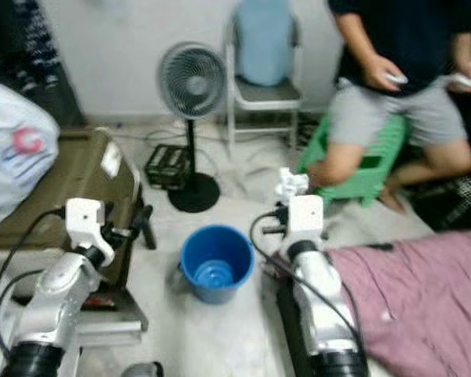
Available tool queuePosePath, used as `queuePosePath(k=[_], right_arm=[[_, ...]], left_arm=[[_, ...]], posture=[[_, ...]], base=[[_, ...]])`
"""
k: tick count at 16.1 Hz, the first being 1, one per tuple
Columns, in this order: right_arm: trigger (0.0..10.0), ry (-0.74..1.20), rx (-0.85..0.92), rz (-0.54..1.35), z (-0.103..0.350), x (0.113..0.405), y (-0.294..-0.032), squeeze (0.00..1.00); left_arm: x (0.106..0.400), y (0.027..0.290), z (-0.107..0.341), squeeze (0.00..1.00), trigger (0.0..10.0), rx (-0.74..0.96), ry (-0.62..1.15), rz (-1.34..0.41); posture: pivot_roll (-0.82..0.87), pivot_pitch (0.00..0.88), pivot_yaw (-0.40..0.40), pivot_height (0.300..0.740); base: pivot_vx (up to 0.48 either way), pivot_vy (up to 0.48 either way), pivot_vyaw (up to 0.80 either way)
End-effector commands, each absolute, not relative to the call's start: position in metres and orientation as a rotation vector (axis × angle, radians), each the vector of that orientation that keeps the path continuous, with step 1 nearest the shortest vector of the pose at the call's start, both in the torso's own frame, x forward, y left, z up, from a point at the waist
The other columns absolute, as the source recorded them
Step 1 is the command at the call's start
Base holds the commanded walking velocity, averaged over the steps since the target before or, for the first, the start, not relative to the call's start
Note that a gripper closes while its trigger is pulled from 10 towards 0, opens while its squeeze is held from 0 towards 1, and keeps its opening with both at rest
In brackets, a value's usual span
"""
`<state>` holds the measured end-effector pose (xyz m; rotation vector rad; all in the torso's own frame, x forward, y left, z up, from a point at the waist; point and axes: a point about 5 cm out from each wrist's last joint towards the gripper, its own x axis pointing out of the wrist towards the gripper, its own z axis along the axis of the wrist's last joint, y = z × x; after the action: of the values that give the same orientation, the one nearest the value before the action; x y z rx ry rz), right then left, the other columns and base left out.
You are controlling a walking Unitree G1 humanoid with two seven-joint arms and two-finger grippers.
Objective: Clean up the room
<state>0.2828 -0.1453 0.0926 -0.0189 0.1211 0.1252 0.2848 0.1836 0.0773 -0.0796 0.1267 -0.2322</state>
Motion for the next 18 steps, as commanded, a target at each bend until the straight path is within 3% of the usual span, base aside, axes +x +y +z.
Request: queuePosePath(k=[1,4,18], right_arm=[[10.0,0.111,-0.032,0.115,0.0965,0.2847,-0.1497,0.00],[10.0,0.105,-0.030,0.101,0.0990,0.2877,-0.1526,0.00],[10.0,0.124,-0.035,0.129,0.0964,0.2820,-0.1517,0.00]], left_arm=[[0.2853,0.1802,0.0800,0.00,10.0,-0.079,0.119,-0.245],[0.2837,0.1794,0.0827,0.00,10.0,-0.088,0.103,-0.248],[0.2774,0.1819,0.0782,0.00,10.0,-0.093,0.130,-0.226]], posture=[[-0.07,0.000,-0.056,0.740],[-0.07,0.000,-0.057,0.740],[-0.07,0.000,-0.071,0.740]], base=[[0.000,0.000,0.80],[0.000,0.000,0.24],[0.319,0.000,0.03]])
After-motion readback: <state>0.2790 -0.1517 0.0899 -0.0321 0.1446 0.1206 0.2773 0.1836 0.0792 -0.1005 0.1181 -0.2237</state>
